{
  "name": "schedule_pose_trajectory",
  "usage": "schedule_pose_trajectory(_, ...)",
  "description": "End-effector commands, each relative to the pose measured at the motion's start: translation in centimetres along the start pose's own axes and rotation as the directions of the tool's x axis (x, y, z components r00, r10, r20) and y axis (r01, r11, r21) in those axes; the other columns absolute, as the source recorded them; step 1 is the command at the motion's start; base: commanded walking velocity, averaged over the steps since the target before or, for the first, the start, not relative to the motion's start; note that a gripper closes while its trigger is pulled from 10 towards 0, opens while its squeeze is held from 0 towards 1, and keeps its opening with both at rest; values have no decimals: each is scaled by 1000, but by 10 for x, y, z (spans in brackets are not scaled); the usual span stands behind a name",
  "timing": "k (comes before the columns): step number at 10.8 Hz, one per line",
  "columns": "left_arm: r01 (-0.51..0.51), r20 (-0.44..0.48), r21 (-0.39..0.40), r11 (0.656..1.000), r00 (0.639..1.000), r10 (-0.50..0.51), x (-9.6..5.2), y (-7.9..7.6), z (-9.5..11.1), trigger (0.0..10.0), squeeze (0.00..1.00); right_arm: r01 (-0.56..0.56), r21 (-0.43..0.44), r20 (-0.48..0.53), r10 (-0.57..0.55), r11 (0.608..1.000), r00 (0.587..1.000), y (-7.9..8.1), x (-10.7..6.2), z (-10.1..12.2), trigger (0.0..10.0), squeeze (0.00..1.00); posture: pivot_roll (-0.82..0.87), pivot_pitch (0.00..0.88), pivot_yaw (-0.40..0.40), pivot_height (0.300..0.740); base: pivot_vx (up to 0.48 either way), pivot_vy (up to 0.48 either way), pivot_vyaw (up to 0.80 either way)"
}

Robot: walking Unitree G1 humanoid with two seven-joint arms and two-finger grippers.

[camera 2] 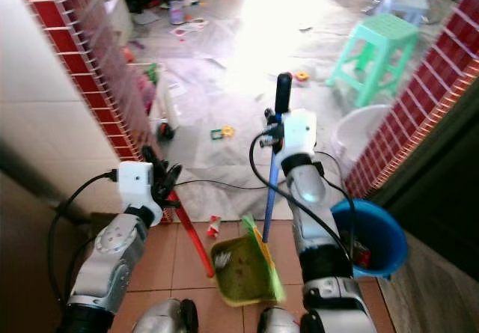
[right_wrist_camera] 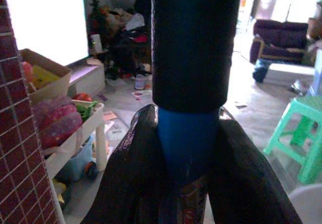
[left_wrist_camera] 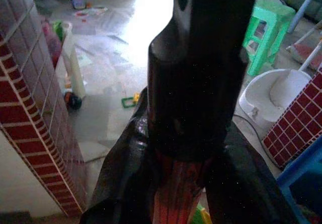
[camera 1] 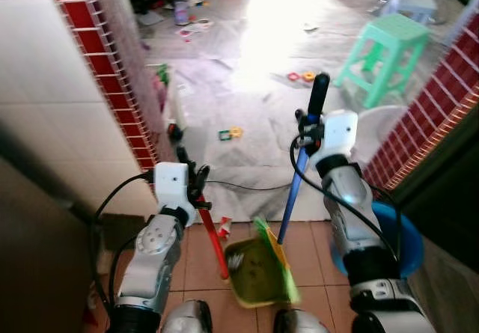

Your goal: Sweep floor

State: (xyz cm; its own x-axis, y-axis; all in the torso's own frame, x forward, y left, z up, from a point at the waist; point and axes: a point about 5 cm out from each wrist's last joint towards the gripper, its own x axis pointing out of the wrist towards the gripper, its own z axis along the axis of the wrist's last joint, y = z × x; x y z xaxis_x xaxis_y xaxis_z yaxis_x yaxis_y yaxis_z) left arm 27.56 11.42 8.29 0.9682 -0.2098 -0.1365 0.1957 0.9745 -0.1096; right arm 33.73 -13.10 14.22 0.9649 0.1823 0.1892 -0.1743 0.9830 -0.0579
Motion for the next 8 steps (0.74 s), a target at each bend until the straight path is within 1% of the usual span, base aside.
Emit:
schedule_pose_trajectory(1,-30,103,7,1000,994,29,0,4,22,10000,0,9,18,49,-10,1000,999,5,8,15,10000,0,-36,0,40,740,0,0,0)
schedule_pose_trajectory(2,-50,91,-15,999,995,52,-1,4,19,10000,0,24,19,36,-24,1000,999,8,8,17,10000,0,-33,0,27,740,0,0,0)
schedule_pose_trajectory(3,-20,110,11,1000,994,19,1,-5,24,10000,0,0,-34,36,1,999,999,13,9,20,10000,0,-19,0,10,740,0,0,-800)
schedule_pose_trajectory(4,3,105,8,1000,994,-3,1,-8,24,10000,0,1,-28,32,-1,1000,999,13,8,18,10000,0,-9,0,13,740,0,0,-800)
schedule_pose_trajectory(5,-6,100,2,1000,995,6,3,-5,23,10000,0,12,-13,10,-12,1000,1000,12,8,11,10000,0,-15,0,22,740,0,0,-800)
schedule_pose_trajectory(7,-25,103,-21,999,994,27,8,-1,24,10000,0,31,47,-21,-30,998,999,10,7,3,10000,0,-36,0,37,740,0,0,-800)
schedule_pose_trajectory(8,-24,112,-30,999,993,27,13,-3,27,10000,0,50,74,-58,-46,996,997,10,5,-5,10000,0,-30,0,36,740,0,0,0)
